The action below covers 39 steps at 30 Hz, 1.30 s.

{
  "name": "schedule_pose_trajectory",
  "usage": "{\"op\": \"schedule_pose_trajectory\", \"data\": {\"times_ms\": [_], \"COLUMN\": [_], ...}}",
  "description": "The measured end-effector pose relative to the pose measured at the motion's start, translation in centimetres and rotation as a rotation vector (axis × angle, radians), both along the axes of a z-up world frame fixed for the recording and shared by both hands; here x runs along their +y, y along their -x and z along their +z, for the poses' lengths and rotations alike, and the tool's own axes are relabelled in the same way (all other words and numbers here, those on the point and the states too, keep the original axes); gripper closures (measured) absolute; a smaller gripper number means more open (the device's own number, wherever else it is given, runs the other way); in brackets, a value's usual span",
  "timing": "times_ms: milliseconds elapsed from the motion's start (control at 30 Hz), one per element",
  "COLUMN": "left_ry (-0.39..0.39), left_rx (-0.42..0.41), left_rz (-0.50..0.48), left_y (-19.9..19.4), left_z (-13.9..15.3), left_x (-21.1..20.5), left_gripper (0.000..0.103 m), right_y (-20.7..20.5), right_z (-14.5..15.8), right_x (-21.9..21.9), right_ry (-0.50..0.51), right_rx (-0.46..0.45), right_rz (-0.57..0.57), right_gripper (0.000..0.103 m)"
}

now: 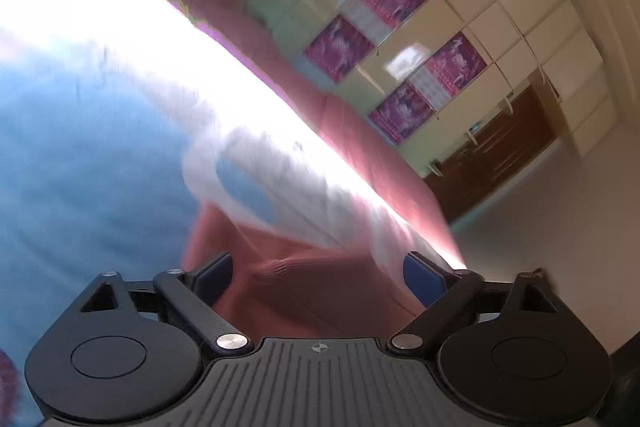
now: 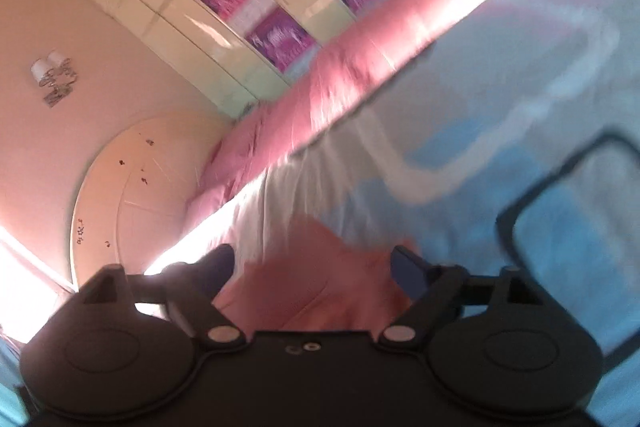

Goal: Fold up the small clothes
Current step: 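Carry the held hem over with both tools and lay it onto the collar, then open both tools and release the folded hem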

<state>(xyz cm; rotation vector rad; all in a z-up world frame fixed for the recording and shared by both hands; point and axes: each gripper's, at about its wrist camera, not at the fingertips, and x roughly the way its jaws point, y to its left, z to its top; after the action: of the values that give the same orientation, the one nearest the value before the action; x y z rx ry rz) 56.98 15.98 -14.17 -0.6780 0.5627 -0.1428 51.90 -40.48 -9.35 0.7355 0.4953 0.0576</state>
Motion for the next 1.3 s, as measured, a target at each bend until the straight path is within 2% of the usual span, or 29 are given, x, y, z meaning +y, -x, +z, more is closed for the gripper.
{"op": "schedule_pose_trajectory", "data": {"times_ms": [67,100,200,267,300,367,400,433,467,500,533,600,700,767,867,967,1000,1033,1067,1100,1167,1233,1300], "left_ry": [-0.05,-0.116,-0.251,-0.353,-0.409,-0.476,-0.497,-0.506,-0.489,-0.452,-0.438,-0.458,-0.437,-0.448,-0.445,-0.469,-0.471,-0.468,-0.479,-0.489,-0.468,-0.476,-0.437], "left_rx": [-0.007,0.001,0.058,0.089,0.106,0.125,0.123,0.121,0.101,0.038,-0.022,-0.051,-0.014,0.003,0.078,0.078,0.079,0.079,0.063,0.017,-0.016,-0.025,-0.009], "left_rz": [-0.025,-0.05,-0.144,-0.196,-0.212,-0.208,-0.208,-0.204,-0.185,-0.145,-0.103,-0.064,-0.063,-0.066,-0.082,-0.092,-0.087,-0.074,-0.062,-0.063,-0.169,-0.299,-0.408], "left_y": [-0.3,-0.7,-2.4,-2.8,-3.3,-4.0,-3.9,-3.8,-3.3,-2.4,-1.4,-0.6,-1.1,-1.6,-2.9,-4.0,-3.8,-3.3,-2.5,-1.6,-1.1,-1.2,-1.3], "left_z": [0.5,0.7,0.8,0.6,0.5,0.4,0.4,0.6,0.9,1.4,2.1,2.5,2.0,1.6,-0.1,-0.9,-0.7,-0.2,0.6,1.4,2.2,2.0,1.2], "left_x": [0.1,-0.3,-1.7,-2.7,-3.4,-4.3,-4.6,-4.7,-4.3,-3.8,-3.3,-3.1,-2.8,-3.0,-3.0,-3.6,-3.6,-3.5,-3.8,-4.8,-8.2,-12.8,-16.1], "left_gripper": [0.012,0.013,0.013,0.019,0.03,0.041,0.055,0.091,0.097,0.098,0.098,0.098,0.098,0.098,0.097,0.092,0.085,0.067,0.056,0.04,0.039,0.039,0.039], "right_y": [-0.4,-0.5,-1.3,-1.9,-2.3,-2.8,-3.1,-3.3,-3.6,-3.6,-2.7,-0.8,-1.7,-2.0,-2.9,-3.4,-3.3,-3.2,-2.7,-1.9,-1.8,-3.4,-4.6], "right_z": [-0.1,0.0,0.1,0.2,0.2,0.2,0.1,0.0,-0.1,-0.1,0.6,1.8,1.1,0.9,0.1,-1.1,-1.1,-0.7,-0.2,0.7,1.9,1.5,0.3], "right_x": [-0.3,-0.2,0.6,1.6,2.1,3.1,3.7,4.1,4.6,5.2,5.6,4.9,5.3,5.8,5.7,5.9,6.0,6.0,6.3,6.7,9.1,14.0,18.3], "right_ry": [0.017,0.045,0.161,0.244,0.291,0.38,0.415,0.44,0.475,0.517,0.564,0.517,0.563,0.582,0.558,0.566,0.567,0.567,0.591,0.611,0.619,0.668,0.697], "right_rx": [0.017,0.025,0.058,0.072,0.079,0.087,0.091,0.096,0.111,0.112,0.05,-0.069,-0.007,0.001,0.048,0.101,0.104,0.107,0.103,0.067,0.001,0.024,0.034], "right_rz": [0.021,0.035,0.077,0.093,0.106,0.148,0.173,0.199,0.219,0.231,0.192,0.117,0.118,0.129,0.119,0.119,0.112,0.091,0.048,0.031,0.112,0.253,0.376], "right_gripper": [0.057,0.061,0.061,0.056,0.056,0.06,0.065,0.082,0.094,0.095,0.095,0.095,0.095,0.095,0.095,0.09,0.084,0.064,0.045,0.044,0.062,0.076,0.08]}}
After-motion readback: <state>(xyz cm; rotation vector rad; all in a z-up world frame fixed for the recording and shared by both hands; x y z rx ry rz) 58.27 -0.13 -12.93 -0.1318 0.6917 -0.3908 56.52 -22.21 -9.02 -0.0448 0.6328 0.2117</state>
